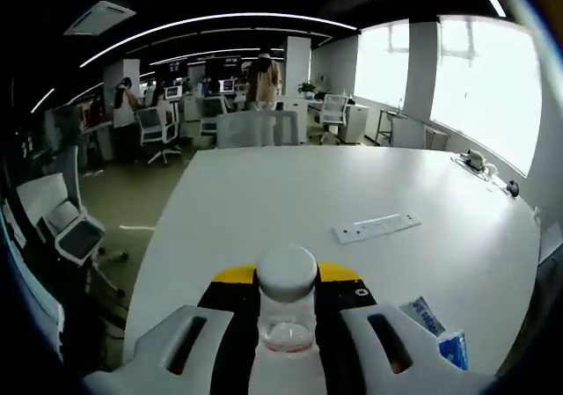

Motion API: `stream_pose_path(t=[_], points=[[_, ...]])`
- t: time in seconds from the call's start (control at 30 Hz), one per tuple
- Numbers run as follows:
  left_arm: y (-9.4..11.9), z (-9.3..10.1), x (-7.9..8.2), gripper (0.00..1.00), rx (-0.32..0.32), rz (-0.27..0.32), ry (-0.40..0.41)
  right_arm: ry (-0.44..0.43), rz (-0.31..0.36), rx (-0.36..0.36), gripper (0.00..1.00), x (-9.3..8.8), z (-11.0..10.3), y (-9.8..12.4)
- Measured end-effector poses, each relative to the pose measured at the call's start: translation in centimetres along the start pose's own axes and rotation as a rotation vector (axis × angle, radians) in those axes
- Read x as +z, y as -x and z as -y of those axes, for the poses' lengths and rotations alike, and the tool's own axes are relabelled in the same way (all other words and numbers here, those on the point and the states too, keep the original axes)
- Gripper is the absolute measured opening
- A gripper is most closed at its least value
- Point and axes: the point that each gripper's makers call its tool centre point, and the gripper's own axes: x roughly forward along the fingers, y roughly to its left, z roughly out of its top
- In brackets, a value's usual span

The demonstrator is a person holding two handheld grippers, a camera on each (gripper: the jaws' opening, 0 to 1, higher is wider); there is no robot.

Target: Arrange the tabletop items into an orderly group along one side of the table until the central work area is clear of visible clutter.

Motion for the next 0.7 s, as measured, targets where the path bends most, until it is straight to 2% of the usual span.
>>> stream_pose_path(t=[0.13,0.3,0.57,0.7], points=[[-1.5,0.4,-0.1,0.21,0.000,-0.033,0.030,-0.009,-0.004,-0.001,0.30,-0.1,0.0,-0.4],[-3.1,1.1,-0.5,0.21,0.005,-0.065,0.030,-0.014,-0.013,0.000,0.30,-0.1,0.0,-0.8],[-5.4,1.6,-3.0,0.21,0.039,-0.150,0.064,-0.029,-0.008,-0.006,0.30,0.2,0.2,-0.9],[-5.9,2.3,-4.0,0.21,0.041,-0.183,0.000,-0.039,0.000,-0.011,0.30,0.3,0.5,-0.8]])
